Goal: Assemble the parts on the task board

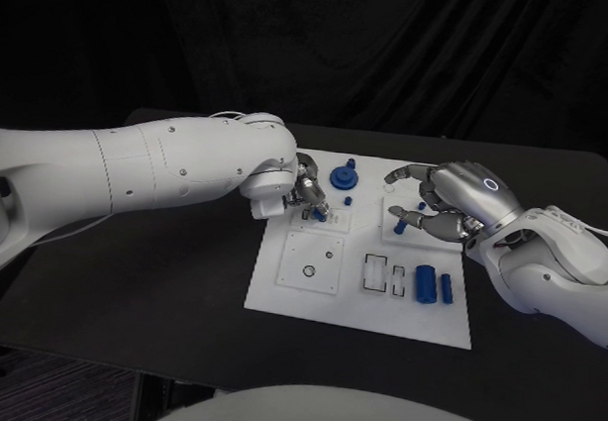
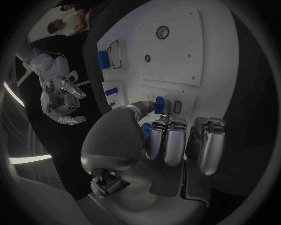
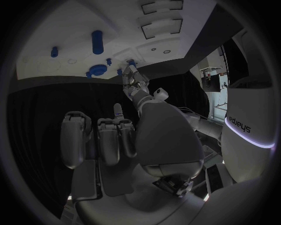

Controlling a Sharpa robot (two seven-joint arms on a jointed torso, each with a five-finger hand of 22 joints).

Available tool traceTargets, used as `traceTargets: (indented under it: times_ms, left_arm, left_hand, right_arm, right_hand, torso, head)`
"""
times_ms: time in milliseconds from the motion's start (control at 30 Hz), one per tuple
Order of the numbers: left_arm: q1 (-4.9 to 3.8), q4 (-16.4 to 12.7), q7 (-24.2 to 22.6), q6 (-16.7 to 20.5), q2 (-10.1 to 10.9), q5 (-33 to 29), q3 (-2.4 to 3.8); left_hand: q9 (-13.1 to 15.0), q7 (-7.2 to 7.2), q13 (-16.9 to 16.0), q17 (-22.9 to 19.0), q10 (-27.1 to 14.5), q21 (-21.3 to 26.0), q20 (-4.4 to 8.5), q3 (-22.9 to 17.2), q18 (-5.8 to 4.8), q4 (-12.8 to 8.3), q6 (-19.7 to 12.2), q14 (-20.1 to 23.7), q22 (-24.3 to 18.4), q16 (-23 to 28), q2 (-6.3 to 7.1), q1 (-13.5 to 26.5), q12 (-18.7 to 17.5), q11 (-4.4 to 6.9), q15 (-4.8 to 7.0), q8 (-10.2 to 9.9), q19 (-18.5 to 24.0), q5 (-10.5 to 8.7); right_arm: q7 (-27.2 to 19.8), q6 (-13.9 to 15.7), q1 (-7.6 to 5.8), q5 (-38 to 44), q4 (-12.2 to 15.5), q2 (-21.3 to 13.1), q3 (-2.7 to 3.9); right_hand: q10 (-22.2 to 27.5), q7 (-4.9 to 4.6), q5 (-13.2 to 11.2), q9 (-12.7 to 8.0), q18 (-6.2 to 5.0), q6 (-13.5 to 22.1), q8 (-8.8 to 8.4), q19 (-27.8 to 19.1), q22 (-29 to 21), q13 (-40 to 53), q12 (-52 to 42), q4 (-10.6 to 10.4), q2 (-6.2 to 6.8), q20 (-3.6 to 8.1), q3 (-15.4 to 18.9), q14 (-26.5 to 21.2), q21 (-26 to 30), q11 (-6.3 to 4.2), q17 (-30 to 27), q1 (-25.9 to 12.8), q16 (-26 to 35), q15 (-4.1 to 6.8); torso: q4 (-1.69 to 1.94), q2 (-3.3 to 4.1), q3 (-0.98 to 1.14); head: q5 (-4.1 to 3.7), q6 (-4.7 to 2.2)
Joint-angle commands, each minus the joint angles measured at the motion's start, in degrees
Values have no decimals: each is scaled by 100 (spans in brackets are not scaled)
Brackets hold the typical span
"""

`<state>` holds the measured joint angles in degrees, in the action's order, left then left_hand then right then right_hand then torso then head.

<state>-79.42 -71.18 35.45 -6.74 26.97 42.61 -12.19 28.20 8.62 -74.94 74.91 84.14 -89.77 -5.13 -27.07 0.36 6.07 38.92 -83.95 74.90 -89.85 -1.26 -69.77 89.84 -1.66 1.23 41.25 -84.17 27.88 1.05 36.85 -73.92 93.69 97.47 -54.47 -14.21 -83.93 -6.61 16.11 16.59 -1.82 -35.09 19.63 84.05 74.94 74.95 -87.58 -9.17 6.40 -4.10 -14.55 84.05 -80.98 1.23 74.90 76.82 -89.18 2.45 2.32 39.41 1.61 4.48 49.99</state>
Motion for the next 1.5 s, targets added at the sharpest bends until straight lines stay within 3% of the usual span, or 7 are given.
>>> traceTargets:
  times_ms: [33, 1267, 1300, 1333, 1500]
  left_arm:
    - [14, 5, -87, 49, -12, 3, 5]
    - [65, -11, -263, 145, -17, 3, 5]
    - [65, -11, -272, 154, -18, 3, 5]
    - [66, -11, -285, 168, -18, 3, 5]
    - [67, -11, -288, 162, -16, 3, 5]
  left_hand:
    - [88, -239, -1506, 1509, 586, -23, 15, -713, -36, -689, 204, -605, 1510, -15, -8, 60, 16, -3, 7, -14, -583, 35]
    - [31, -236, -1506, 1509, 586, -23, 1, -626, -36, -577, 175, -605, 1510, -15, -43, 175, 16, -11, -4, -50, -583, 33]
    - [24, -265, -1506, 1509, 586, -23, -2, -575, -36, -576, 172, -605, 1510, -15, -57, 173, 16, -14, 2, -48, -583, -281]
    - [22, -277, -1506, 1509, 586, -23, -3, -556, -36, -576, 170, -605, 1510, -15, -62, 172, 16, -15, 5, -47, -583, -402]
    - [18, -259, -1506, 1509, 586, -23, -1, -547, -36, -577, 173, -605, 1510, -15, -66, 171, 16, 1, 1, -45, -583, -414]
  right_arm:
    - [92, -115, -9, 28, 13, -3, 4]
    - [132, -234, -7, 28, -2, 5, 4]
    - [131, -238, -7, 28, -3, 6, 4]
    - [129, -244, -7, 28, -4, 8, 4]
    - [128, -253, -7, 28, -4, 11, 4]
  right_hand:
    - [-255, 3, 16, -5, -65, -28, 8, 52, 1174, 1127, 31, -46, -48, 21, 2, 539, 35, -22, 1358, 8, 38, 8]
    - [-184, 9, 16, -38, -77, -44, 7, 25, 1156, 1039, 96, -63, -50, 27, -7, 513, 90, -30, 1285, 7, 97, 15]
    - [-184, 9, 16, -38, -77, -44, 7, 25, 1156, 1039, 96, -63, -50, 27, -7, 513, 90, -30, 1285, 7, 97, 15]
    - [-184, 9, 16, -38, -77, -44, 7, 25, 1156, 1039, 96, -63, -50, 27, -7, 513, 90, -30, 1285, 7, 97, 15]
    - [-179, 11, 15, -47, -81, -48, 6, 17, 1151, 1030, 104, -68, -42, 29, -5, 506, 106, -31, 1266, 3, 112, 16]
  torso:
    - [3, 2, -1]
    - [4, 0, 4]
    - [4, -1, 5]
    - [4, -3, 6]
    - [6, -2, 7]
  head:
    - [0, 1]
    - [0, 1]
    - [1, 1]
    - [3, 1]
    - [1, 1]
